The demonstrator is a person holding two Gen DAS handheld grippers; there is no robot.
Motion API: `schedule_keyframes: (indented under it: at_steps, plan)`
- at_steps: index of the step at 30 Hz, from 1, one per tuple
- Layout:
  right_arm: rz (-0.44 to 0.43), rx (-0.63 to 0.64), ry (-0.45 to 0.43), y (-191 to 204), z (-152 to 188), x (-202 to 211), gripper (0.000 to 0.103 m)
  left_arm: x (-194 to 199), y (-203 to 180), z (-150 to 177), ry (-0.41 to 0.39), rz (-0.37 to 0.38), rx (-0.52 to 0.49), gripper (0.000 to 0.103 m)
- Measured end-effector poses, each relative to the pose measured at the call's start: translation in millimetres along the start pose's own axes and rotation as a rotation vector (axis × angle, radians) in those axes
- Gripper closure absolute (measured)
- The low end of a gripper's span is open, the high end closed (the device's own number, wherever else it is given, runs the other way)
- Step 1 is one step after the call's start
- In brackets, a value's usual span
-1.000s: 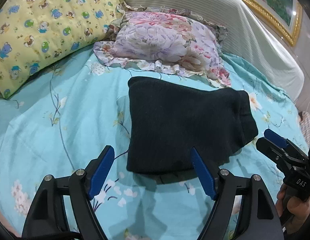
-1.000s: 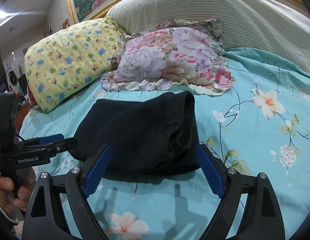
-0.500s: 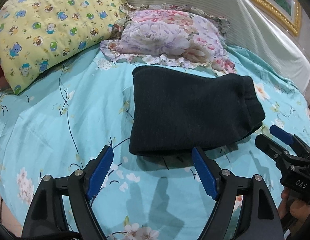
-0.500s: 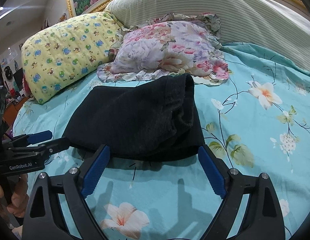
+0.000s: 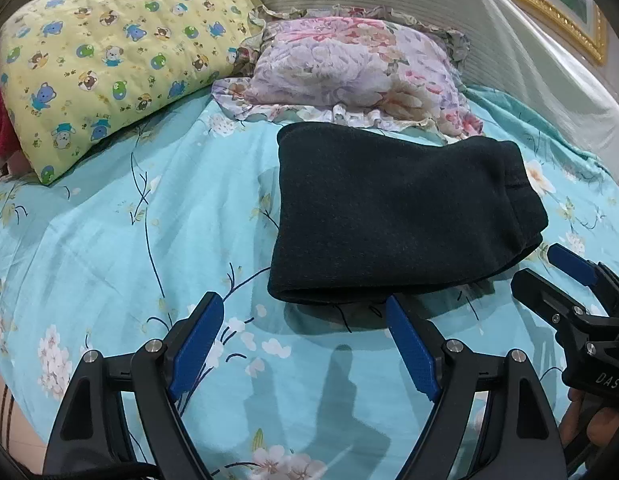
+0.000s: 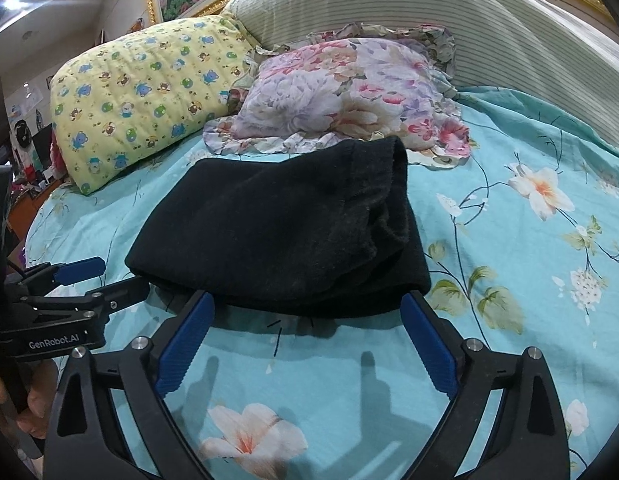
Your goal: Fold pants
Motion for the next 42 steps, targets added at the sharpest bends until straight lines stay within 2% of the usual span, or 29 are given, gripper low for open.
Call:
schedule_keyframes:
  at_steps: [10,42]
  plan:
    - [-0.006,0.041,-0.050,8.3,-3.4,-0.6,0.006,0.5,-0.1,0.2,-0.032,-0.012,-0.008,0.019]
    - [-0.002,0.023,-0.009,6.2,3.4,-13.9,0.005,-7.2,-4.8,3.2,-0.014,-0.001,-0.029,0.019]
Point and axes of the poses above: each gripper's, at about its wrist camera, not at the fingertips, and x roughly against the way its jaws point, y to its left, z to its underside, the point moved 5 cm from there along -x, roughly the way its jaws point, and after that the axes turned 7 degrees about -z, right-handed, at the moved point
